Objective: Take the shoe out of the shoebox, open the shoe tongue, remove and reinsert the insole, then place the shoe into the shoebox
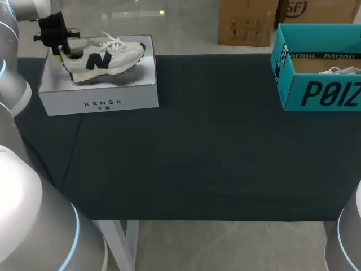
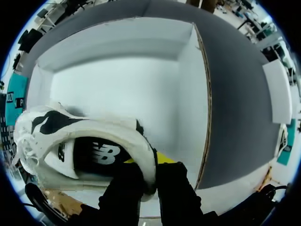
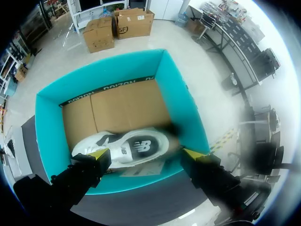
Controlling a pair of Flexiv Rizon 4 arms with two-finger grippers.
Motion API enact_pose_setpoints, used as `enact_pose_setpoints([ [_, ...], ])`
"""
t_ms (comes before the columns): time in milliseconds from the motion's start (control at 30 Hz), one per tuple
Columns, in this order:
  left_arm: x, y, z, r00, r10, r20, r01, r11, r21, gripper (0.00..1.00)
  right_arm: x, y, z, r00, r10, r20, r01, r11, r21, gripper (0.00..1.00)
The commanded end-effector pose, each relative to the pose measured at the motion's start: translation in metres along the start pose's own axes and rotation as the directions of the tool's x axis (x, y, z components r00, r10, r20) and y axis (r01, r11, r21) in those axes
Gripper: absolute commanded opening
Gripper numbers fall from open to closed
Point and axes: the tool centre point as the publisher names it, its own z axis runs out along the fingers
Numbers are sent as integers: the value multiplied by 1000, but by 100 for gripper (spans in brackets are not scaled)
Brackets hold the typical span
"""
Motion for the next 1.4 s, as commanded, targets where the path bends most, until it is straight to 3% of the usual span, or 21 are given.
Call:
enact_pose_setpoints([
  [33,-3,-5,-19,1000,2,-6,-2,1000,-7,0,0,0,0,1000,1,0,-1,1000,0,100],
  [233,-9,-14,-48,999,17,-32,-18,999,-33,0,0,0,0,1000,1,0,-1,1000,0,100],
  [433,-25,-28,-90,996,47,-76,-53,996,-74,0,0,0,0,1000,1,0,-1,1000,0,100],
  [600,-56,-53,-124,991,108,-84,-116,988,-99,0,0,0,0,1000,1,0,-1,1000,0,100],
  [800,-108,-94,-154,975,195,-107,-209,969,-135,0,0,0,0,1000,1,0,-1,1000,0,100],
  [1033,-164,-146,-162,958,252,-137,-273,947,-170,0,0,0,0,1000,1,0,-1,1000,0,100],
  [1267,-214,-206,-149,934,318,-165,-344,924,-166,0,0,0,0,1000,1,0,-1,1000,0,100],
  [1400,-233,-239,-141,937,317,-144,-339,926,-166,0,0,0,0,1000,1,0,-1,1000,0,100],
])
